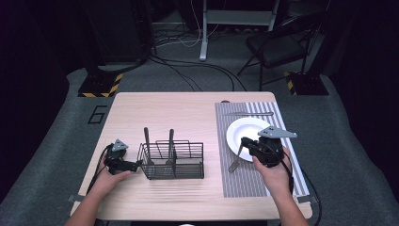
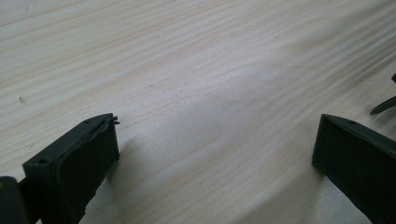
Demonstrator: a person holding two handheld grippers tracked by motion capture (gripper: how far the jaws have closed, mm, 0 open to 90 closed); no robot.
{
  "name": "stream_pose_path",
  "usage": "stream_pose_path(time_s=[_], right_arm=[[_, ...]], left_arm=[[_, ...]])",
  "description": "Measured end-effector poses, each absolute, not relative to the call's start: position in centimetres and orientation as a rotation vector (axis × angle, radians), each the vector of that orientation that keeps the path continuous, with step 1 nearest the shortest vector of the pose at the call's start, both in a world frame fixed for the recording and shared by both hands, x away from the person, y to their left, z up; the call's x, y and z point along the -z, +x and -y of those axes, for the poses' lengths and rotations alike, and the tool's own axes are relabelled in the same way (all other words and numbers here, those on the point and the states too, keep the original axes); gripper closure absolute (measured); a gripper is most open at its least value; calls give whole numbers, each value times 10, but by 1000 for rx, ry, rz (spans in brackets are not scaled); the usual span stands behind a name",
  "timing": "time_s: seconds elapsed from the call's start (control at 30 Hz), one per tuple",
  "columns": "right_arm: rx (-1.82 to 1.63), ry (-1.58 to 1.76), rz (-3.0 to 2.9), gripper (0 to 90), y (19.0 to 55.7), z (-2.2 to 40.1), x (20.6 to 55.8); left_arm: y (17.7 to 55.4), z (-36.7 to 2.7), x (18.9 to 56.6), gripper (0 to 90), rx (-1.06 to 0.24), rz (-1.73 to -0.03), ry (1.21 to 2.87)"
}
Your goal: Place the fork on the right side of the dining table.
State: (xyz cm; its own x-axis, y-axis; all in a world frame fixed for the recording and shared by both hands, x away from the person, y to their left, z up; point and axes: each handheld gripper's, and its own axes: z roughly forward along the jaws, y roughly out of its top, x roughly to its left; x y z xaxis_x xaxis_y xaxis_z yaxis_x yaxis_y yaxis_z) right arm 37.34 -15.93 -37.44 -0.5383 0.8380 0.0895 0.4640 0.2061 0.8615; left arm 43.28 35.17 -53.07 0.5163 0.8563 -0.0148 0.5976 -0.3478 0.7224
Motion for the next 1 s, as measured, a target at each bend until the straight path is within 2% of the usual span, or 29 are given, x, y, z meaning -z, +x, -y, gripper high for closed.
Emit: stream_pose_path(time_s=[1.0], right_arm=[[-1366,1457,-1913,843,360,217,400]], left_arm=[[433,-351,531,0,-485,-1183,2073]])
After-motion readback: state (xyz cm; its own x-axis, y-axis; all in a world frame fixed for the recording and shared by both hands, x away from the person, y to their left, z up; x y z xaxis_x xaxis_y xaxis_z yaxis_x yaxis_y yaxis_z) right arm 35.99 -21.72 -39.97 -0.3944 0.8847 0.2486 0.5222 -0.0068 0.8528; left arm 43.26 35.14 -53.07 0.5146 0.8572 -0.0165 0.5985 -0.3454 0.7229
